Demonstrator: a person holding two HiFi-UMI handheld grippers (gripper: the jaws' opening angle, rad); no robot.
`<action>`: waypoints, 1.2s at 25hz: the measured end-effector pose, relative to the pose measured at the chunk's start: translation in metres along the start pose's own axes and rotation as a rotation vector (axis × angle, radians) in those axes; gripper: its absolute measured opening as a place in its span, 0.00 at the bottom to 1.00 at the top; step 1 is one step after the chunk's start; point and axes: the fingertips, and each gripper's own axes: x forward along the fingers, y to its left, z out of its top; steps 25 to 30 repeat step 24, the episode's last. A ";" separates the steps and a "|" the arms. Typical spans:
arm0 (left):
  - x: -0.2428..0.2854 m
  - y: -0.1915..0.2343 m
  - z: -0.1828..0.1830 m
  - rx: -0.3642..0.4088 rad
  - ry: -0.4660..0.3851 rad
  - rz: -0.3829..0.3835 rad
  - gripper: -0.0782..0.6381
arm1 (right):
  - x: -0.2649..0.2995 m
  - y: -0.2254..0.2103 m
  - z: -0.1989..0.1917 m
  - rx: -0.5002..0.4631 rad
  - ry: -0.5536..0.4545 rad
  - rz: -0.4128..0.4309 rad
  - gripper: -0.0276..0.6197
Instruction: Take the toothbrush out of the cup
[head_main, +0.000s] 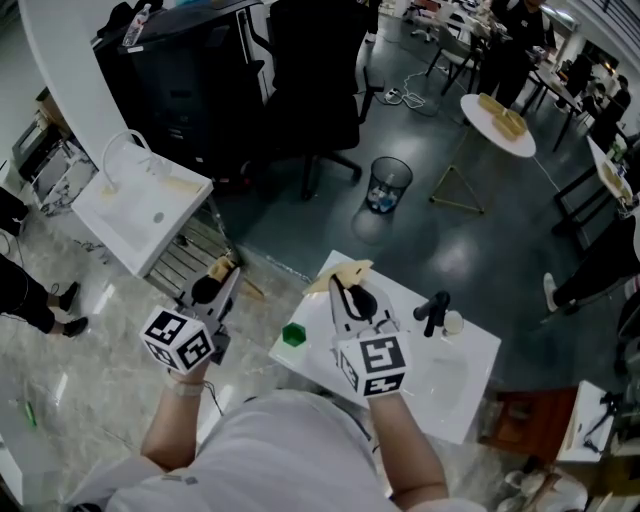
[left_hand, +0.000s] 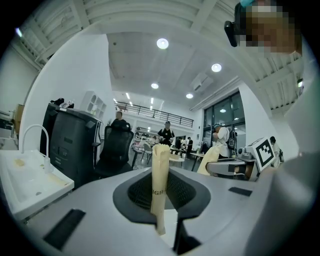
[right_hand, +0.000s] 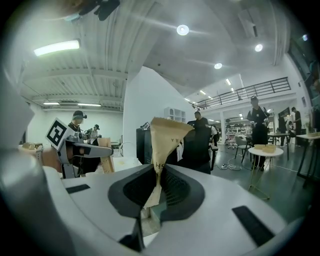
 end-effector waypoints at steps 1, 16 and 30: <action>-0.001 0.001 0.000 -0.002 0.000 0.002 0.18 | 0.001 0.001 0.000 -0.001 0.001 -0.001 0.11; -0.006 -0.005 -0.006 -0.019 0.006 -0.014 0.18 | -0.005 -0.001 -0.013 0.023 0.019 -0.026 0.11; -0.006 -0.006 -0.010 -0.027 0.008 -0.014 0.18 | -0.009 -0.003 -0.013 0.019 0.018 -0.044 0.11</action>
